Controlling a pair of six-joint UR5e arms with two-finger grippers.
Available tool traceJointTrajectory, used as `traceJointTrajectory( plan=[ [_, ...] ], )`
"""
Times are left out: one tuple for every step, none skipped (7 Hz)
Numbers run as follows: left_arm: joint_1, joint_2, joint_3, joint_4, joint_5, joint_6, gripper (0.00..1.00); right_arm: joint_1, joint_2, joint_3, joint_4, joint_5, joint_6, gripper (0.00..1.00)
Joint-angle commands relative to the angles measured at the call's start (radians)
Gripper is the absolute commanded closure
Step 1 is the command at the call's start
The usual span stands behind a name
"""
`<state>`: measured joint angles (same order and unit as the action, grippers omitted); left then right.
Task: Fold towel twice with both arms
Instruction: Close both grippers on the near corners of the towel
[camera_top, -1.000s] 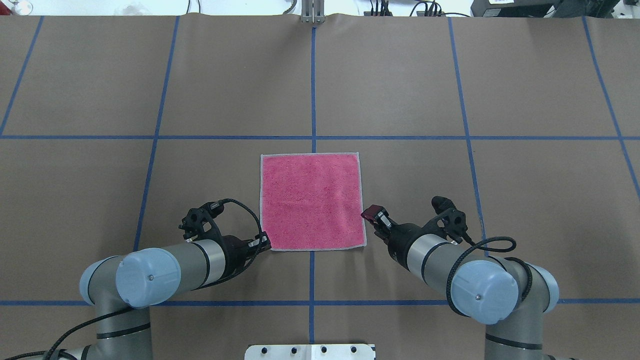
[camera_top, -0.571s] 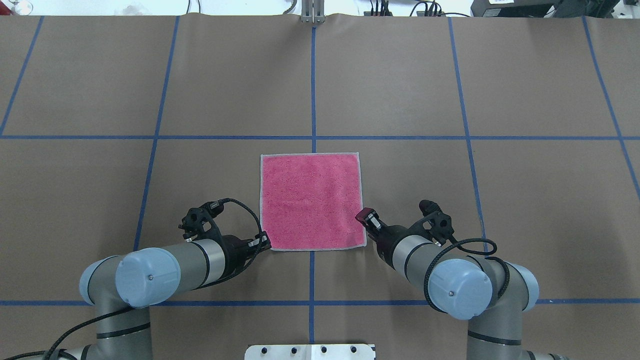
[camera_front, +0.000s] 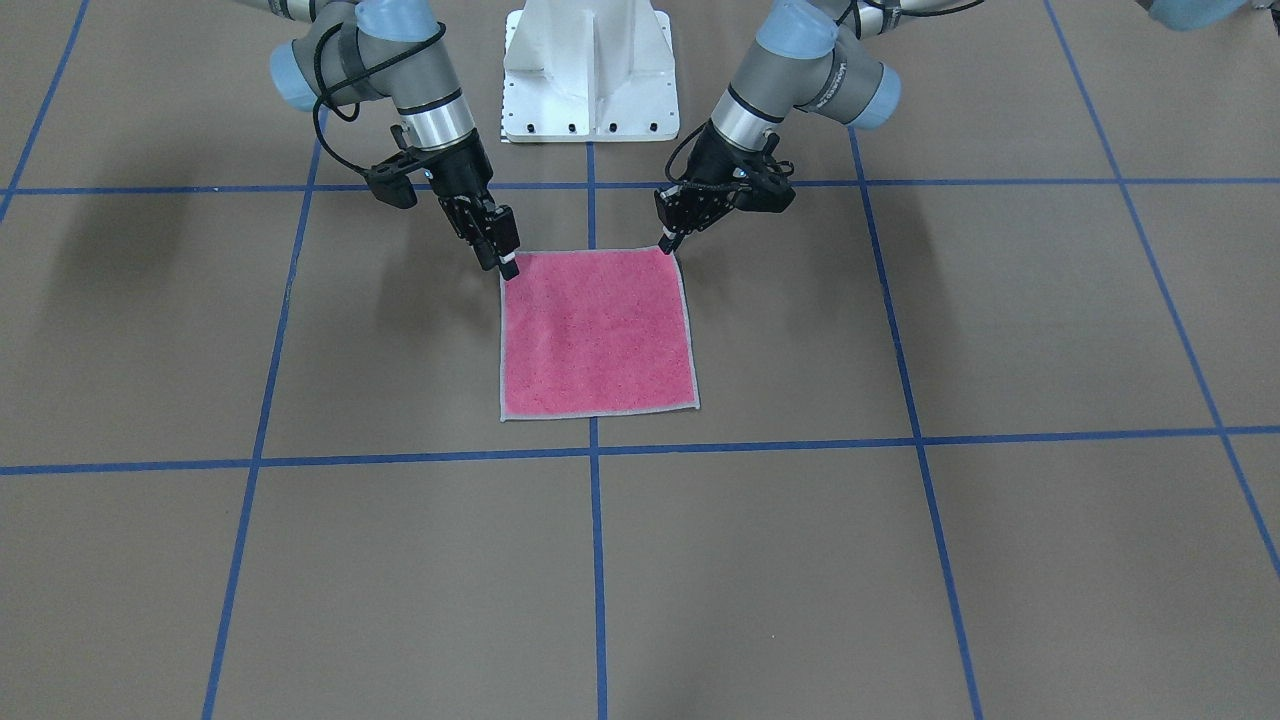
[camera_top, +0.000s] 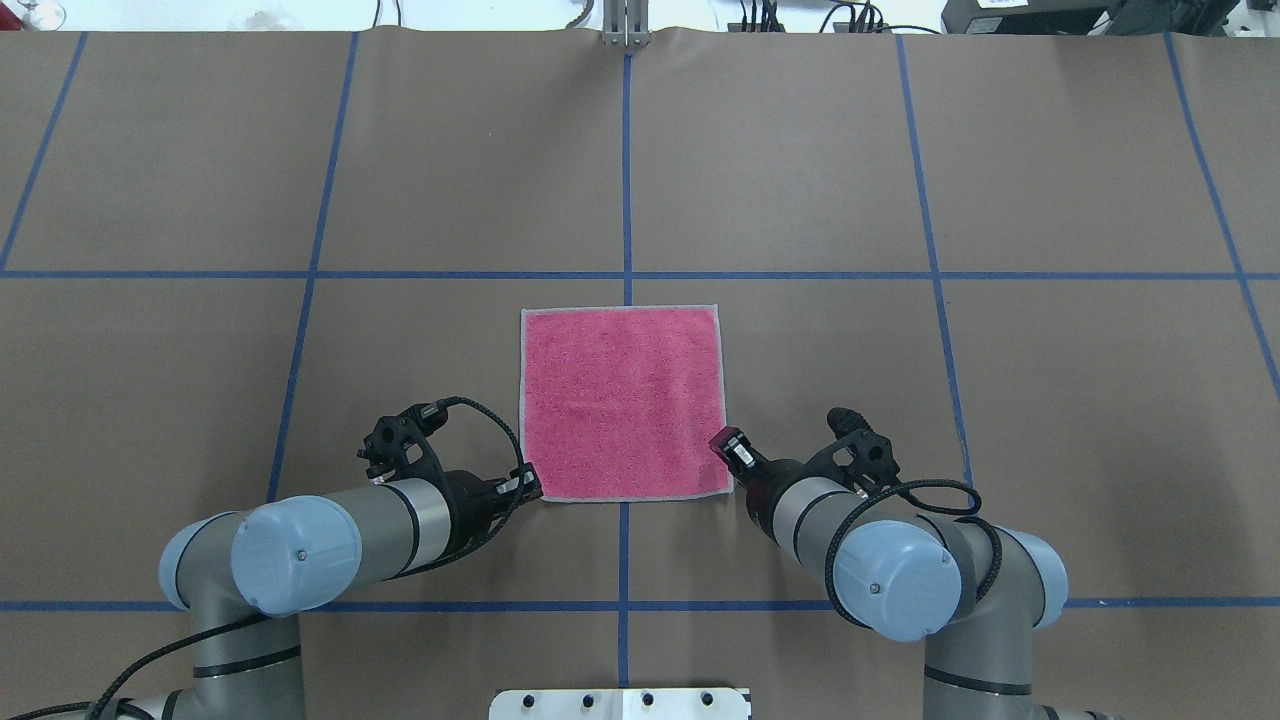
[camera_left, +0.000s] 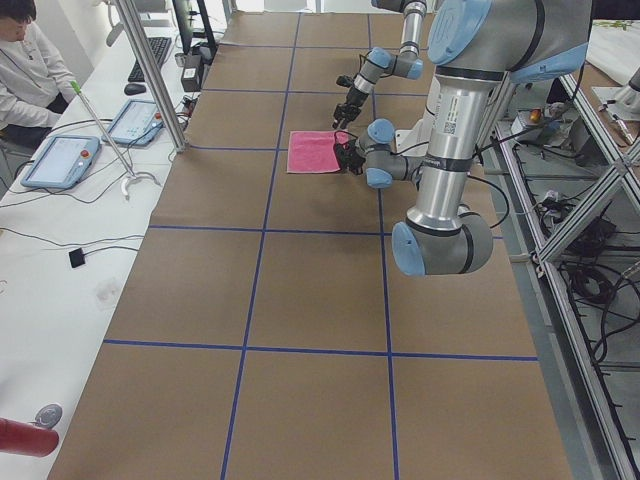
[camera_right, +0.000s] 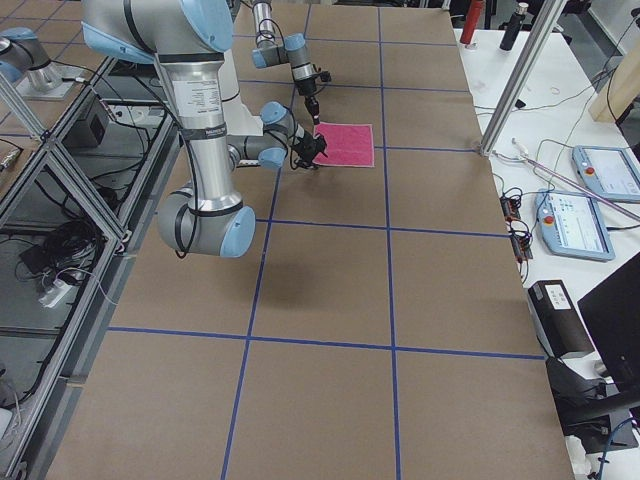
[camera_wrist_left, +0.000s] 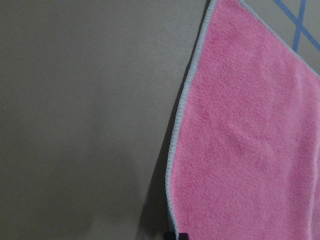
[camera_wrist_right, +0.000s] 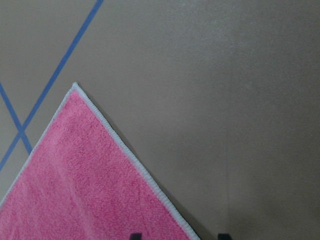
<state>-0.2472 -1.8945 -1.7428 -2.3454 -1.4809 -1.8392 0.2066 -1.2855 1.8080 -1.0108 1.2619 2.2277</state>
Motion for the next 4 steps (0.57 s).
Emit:
traceJointTrajectory(
  plan=[
    [0.000,0.000,0.002,0.000,0.001,0.000,1.00,0.001,-0.020,0.022,-0.003,0.010,-0.003,0.37],
    [0.000,0.000,0.002,0.000,0.001,0.000,1.00,-0.004,-0.021,0.027,-0.015,0.010,-0.002,0.36],
    [0.000,0.000,0.002,0.000,0.001,0.000,1.00,-0.015,-0.011,0.024,-0.017,0.008,0.001,0.36],
    [-0.001,0.000,0.002,0.000,0.001,0.000,1.00,-0.025,-0.005,0.019,-0.017,0.007,0.006,0.37]
  ],
)
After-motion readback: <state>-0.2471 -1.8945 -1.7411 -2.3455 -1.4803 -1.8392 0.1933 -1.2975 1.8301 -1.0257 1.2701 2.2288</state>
